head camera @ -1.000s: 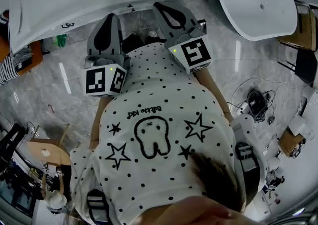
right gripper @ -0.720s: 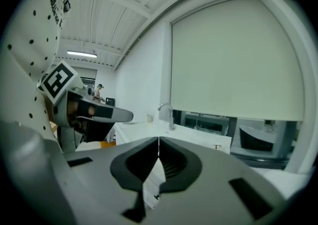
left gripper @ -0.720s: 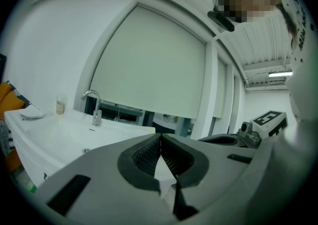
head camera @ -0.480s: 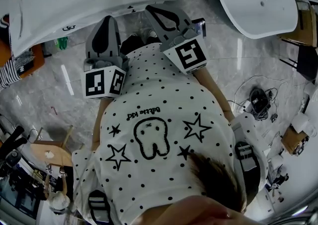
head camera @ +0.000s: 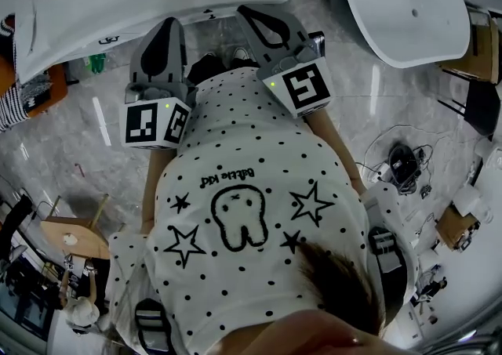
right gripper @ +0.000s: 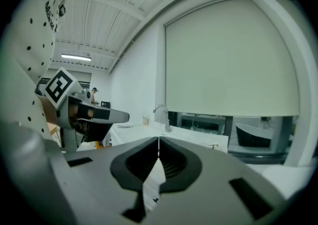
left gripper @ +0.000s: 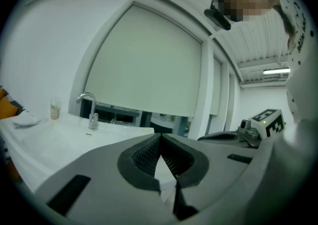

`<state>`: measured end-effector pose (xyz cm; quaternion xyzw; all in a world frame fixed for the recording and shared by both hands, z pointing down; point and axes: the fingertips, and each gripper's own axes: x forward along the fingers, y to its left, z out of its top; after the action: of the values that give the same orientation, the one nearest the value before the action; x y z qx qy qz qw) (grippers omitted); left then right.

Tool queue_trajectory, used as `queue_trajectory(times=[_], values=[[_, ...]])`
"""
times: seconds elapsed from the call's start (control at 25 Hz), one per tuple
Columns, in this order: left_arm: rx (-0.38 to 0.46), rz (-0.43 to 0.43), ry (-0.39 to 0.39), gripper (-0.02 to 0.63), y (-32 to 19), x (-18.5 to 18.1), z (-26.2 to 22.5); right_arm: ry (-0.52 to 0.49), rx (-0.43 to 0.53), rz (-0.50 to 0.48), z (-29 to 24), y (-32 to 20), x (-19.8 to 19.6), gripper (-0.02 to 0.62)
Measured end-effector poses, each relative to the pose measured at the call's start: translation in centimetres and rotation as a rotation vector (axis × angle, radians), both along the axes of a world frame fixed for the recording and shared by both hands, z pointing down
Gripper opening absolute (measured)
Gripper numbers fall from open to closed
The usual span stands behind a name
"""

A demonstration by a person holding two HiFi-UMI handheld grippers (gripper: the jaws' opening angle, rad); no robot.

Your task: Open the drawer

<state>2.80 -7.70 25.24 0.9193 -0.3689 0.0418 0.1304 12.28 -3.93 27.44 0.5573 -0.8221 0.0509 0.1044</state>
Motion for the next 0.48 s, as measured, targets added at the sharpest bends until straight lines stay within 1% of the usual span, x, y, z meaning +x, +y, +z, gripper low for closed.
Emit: queue_trajectory(times=[0.08,0.12,0.28,0.48], values=[[-0.005,0.049,-0.045,0.005,-0.4,0.1,0.7,-0.003,-0.001,0.005,-0.1,0.0,0.1,0.014],[-0.019,0.054,-0.061,0.005,-0.7,-0.1,1.3,-0.005,-0.002,0.010,-0.2,0.1,0.3,0.014],[-0.096,0.011,-0.089,0.005,-1.5,-1.8,4.1,-0.004,-0.015,0.034,0.0,0.4,1.1,0.014],[-0.137,-0.043,-0.175,0.006,-2.3,-3.6,8.8,-0.005,-0.041,0.051,0.7,0.6,1.4,0.014]])
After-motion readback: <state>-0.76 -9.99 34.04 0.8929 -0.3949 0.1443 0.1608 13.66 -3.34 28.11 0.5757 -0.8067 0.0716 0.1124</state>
